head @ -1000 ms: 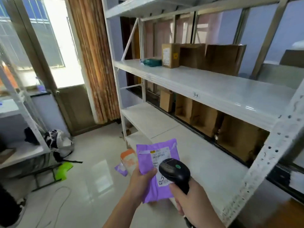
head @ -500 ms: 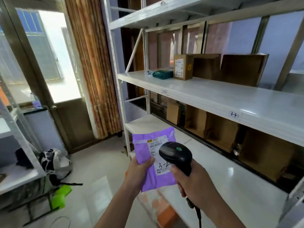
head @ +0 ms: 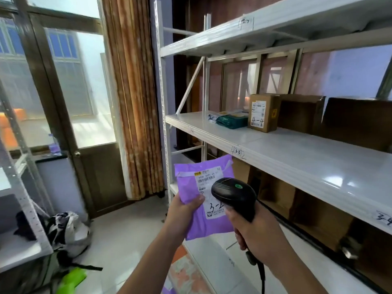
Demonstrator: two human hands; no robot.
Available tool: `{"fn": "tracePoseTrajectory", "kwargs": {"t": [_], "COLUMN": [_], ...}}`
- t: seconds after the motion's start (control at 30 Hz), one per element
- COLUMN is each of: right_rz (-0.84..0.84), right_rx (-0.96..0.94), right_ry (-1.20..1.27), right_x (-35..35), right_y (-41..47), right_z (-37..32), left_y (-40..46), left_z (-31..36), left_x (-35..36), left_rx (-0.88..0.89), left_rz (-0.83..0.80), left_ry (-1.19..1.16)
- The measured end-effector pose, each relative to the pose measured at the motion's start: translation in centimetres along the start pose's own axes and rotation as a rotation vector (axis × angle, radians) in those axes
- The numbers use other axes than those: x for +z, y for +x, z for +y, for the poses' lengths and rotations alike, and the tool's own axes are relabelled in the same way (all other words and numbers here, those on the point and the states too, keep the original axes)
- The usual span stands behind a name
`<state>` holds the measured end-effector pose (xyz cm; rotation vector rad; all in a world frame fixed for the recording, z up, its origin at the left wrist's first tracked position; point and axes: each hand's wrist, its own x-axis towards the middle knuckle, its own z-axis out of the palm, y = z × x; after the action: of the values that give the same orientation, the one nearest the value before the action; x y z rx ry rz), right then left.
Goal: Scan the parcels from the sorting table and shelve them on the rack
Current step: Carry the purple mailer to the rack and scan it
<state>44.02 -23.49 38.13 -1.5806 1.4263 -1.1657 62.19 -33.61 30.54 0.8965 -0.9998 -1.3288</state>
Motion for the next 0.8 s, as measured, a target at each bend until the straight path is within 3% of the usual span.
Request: {"fn": "tracePoseTrajectory", "kwargs": {"t": [0.3,0.57,0.8], "right_rz": [0.083,0.248,0.390], "right_rx": [-0.078,-0.048,0.039], "right_ry": [-0.092,-0.156,-0.200], "right_x": [3.3,6.5,4.8], "right_y": [10.8,18.2,20.6], "right_z": [-2.5,-4.4,-5.2], "left_y": [13.2,24.3,30.9], "left_z": [3.2,5.2,5.5], "left_x": [-2.3,-2.7,1.6], "left_rx": [0.110,0.085,0.050], "left_rz": [-0.049,-0.229,-0.413], "left_ry": [0.046,-0.005,-0.015]}}
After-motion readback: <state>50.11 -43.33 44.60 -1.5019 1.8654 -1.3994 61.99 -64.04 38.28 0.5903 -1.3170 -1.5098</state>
